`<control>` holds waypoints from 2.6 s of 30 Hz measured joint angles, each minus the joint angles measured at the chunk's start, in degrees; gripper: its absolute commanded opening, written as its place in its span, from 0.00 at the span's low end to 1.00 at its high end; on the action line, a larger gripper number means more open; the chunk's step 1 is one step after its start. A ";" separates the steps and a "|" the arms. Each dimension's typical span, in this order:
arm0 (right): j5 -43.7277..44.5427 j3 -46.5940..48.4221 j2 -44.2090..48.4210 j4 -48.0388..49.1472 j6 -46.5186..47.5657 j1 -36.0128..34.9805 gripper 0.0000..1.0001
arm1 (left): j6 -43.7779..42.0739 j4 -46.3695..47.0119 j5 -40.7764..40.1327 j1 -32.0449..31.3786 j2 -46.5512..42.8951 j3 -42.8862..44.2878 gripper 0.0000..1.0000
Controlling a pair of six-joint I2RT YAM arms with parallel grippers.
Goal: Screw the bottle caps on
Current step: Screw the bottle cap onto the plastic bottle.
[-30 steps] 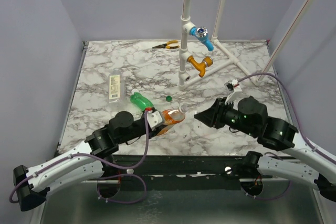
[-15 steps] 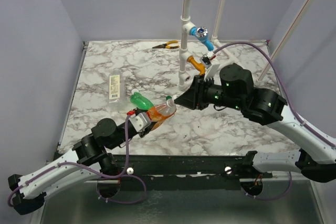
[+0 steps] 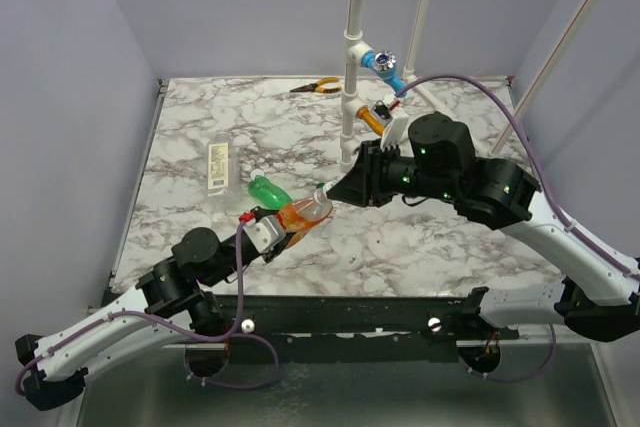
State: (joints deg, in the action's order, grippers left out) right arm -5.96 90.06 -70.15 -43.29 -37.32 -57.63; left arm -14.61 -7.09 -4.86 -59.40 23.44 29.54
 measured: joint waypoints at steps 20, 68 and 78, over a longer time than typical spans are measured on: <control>-1.53 -1.75 -1.88 0.11 0.44 0.72 0.21 | 0.48 -2.54 -0.68 0.02 1.33 -0.02 0.00; -5.40 -1.33 -4.59 -1.95 -2.25 10.45 0.20 | -1.05 17.62 -15.41 -4.20 16.20 -2.91 0.00; -5.73 -3.26 -2.75 -4.11 -4.24 10.97 0.21 | -6.38 29.14 -28.35 -13.53 20.70 -6.27 0.00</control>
State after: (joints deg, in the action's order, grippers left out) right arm -11.68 86.80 -72.90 -47.40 -41.56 -46.65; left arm -20.99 22.04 -33.21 -72.93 44.14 23.27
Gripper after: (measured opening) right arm 0.285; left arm 0.392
